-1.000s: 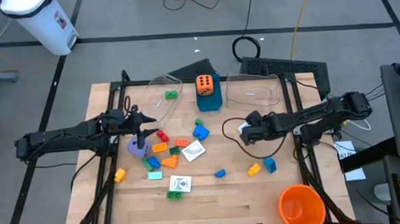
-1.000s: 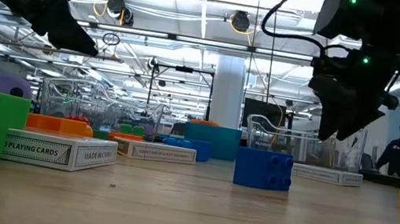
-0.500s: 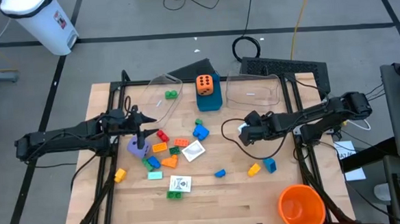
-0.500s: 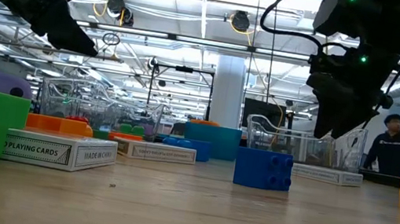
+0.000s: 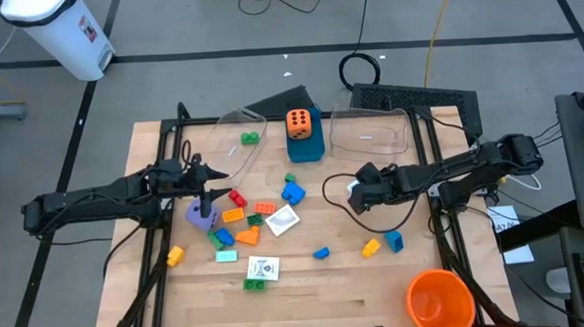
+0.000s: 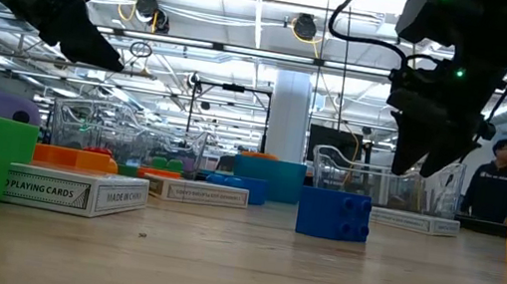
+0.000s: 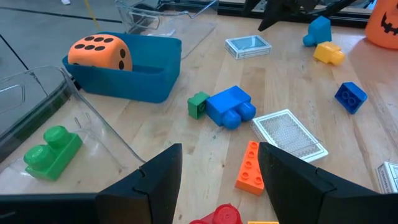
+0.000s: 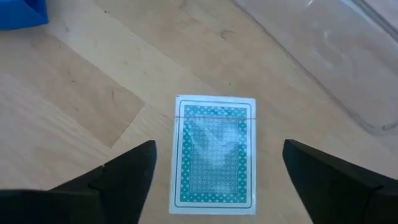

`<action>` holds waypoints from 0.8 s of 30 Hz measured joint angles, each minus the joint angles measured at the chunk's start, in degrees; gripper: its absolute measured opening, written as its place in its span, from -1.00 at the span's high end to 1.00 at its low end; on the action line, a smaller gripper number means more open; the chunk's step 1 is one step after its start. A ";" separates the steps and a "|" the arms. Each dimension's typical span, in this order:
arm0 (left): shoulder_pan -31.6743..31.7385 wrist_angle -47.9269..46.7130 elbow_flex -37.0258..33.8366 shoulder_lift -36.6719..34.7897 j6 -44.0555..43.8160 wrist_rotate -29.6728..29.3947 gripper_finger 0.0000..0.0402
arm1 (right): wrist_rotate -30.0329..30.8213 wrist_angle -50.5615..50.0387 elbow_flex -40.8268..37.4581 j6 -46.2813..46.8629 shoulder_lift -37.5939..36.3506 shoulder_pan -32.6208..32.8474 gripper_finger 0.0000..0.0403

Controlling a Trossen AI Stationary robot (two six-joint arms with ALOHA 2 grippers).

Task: Pick & Place Toys
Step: Put the green playing card into the right transparent bin

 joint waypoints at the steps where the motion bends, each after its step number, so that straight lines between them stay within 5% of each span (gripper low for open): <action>1: 0.01 0.00 0.00 0.00 0.00 0.00 -0.07 | -0.24 0.07 0.00 -0.27 0.00 0.00 -0.76; 6: 0.00 0.02 0.00 0.00 0.15 0.00 -0.06 | -0.38 0.51 0.00 -0.58 0.00 0.00 -0.96; 17: 0.01 0.11 0.00 0.00 0.15 0.01 -0.06 | -0.52 1.58 -0.02 1.00 0.02 0.00 -0.96; 24: 0.00 0.13 0.00 0.00 0.15 0.01 -0.07 | -6.21 8.69 -4.45 1.40 0.02 0.00 -0.97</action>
